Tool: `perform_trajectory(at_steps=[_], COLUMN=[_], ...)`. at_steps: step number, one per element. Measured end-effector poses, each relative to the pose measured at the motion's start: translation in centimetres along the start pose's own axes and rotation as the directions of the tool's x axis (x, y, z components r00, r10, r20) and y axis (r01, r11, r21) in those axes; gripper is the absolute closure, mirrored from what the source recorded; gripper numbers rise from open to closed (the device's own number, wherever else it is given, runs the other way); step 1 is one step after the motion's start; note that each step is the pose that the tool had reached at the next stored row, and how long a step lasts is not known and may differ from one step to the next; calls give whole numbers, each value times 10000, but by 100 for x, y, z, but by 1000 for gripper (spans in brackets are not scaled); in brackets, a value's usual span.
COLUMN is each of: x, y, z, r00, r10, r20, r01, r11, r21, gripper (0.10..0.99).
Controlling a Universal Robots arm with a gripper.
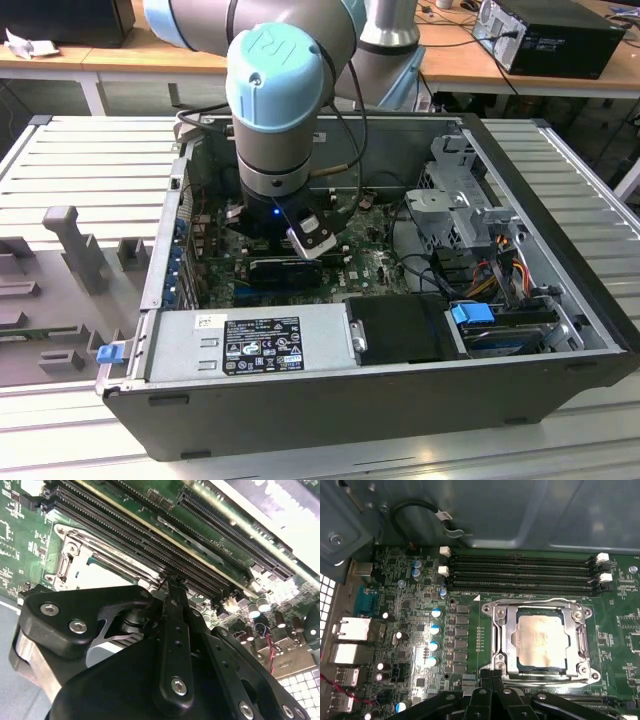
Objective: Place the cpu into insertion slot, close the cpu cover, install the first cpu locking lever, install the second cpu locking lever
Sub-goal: 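Install the second cpu locking lever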
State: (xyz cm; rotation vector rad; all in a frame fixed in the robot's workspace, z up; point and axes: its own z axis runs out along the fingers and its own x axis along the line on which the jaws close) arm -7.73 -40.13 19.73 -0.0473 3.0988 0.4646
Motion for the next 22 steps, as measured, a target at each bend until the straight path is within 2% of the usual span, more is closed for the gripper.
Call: perform_trajectory(at_steps=[3, 9, 13, 15, 18, 22], x=[7, 44, 45, 44, 43, 43], y=[-1, -6, 12, 44, 70, 76], z=[16, 31, -27, -126, -210, -231], r00=[10000, 10000, 10000, 10000, 10000, 10000], r10=[0, 0, 7, 13, 15, 15], r20=[5, 2, 6, 7, 9, 9], r01=[1, 0, -7, -13, -15, -15], r11=[10000, 10000, 9999, 9999, 9999, 10000], r21=[-89, -93, -103, -103, -100, -97], gripper=[980, 980, 980, 980, 980, 980])
